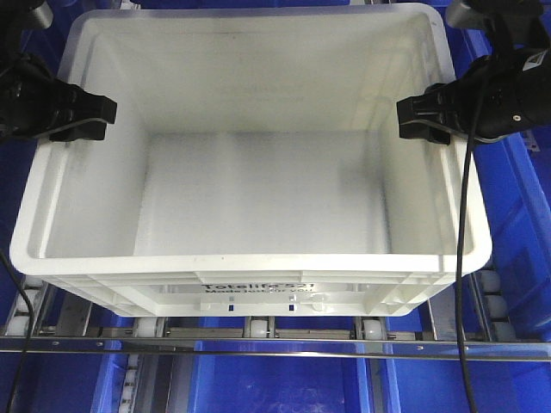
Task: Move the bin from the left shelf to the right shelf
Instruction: 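Lower the held white tote onto the roller shelf with both grippers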
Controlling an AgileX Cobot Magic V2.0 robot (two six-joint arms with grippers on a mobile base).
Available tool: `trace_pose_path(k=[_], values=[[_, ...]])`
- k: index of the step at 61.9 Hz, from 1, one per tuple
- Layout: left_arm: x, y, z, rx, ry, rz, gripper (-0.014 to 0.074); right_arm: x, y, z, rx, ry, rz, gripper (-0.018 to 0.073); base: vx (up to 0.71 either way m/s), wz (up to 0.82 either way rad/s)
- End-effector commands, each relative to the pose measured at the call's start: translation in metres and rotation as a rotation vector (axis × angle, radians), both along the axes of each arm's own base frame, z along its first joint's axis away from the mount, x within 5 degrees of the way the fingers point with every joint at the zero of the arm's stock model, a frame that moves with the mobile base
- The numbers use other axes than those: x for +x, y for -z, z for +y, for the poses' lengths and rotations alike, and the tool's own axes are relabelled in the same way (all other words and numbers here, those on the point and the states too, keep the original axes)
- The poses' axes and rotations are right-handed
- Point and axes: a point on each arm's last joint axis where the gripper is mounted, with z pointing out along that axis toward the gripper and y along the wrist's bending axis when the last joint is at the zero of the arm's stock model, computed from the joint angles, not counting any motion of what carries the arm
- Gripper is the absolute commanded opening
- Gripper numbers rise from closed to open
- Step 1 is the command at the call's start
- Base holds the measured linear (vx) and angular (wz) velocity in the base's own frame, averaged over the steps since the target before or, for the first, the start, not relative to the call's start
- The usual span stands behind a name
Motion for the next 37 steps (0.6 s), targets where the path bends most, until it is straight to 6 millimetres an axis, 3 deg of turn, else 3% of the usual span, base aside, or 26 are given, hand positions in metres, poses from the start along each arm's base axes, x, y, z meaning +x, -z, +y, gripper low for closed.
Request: trace_pose_path(k=[1, 37], values=[[-0.001, -0.034, -0.003, -0.057, 0.007, -0.195, -0.0004, 0.002, -0.024, 0.0, 0.059, 0.027, -0.127, -0.0004, 0.0, 0.0], [0.017, -0.008, -0.007, -0.039, 0.009, -0.106, -0.0004, 0.009, -0.008, 0.003, 0.043, -0.002, -0.052, -0.0004, 0.0, 0.0]])
